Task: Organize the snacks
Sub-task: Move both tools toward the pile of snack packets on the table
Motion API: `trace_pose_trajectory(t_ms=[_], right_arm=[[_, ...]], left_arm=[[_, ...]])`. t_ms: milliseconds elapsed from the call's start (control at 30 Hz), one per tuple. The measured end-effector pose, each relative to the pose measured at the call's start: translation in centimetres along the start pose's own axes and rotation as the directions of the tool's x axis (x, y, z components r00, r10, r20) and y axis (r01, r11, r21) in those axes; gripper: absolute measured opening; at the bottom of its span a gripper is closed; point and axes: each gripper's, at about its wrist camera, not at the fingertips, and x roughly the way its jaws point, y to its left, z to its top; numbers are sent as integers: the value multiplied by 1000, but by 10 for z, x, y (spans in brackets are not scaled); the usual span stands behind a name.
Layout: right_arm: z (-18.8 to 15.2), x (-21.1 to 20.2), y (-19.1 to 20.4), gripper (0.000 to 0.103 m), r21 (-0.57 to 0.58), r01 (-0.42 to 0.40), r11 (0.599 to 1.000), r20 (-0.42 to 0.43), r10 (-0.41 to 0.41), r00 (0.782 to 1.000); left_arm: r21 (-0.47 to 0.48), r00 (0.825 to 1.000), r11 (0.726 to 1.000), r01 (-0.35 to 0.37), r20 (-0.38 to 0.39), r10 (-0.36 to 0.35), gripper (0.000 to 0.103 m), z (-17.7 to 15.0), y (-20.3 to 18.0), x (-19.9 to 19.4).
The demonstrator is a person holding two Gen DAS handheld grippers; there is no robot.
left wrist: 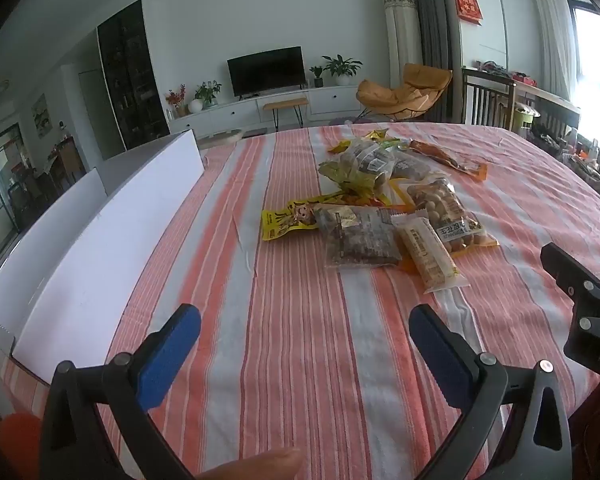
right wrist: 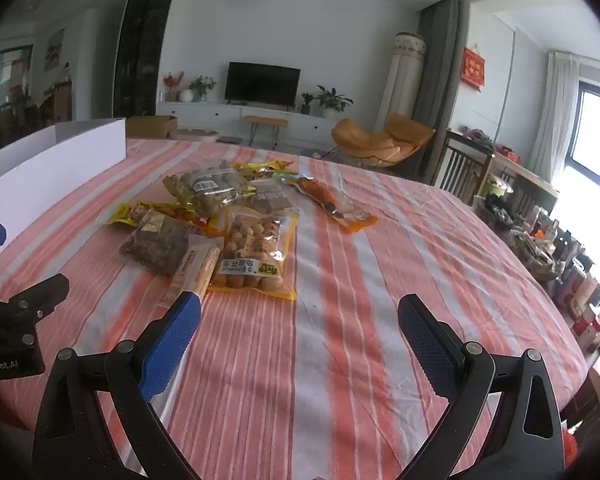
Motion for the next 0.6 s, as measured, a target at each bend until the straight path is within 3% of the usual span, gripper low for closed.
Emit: trace_pose_trajectory(t_ms=[600], right_arm=[[0,0,-1,100,7,4,1000,1,-4,1000]], left_arm=[[0,1000,1000,4,10,-4,103,-2,-4,1]])
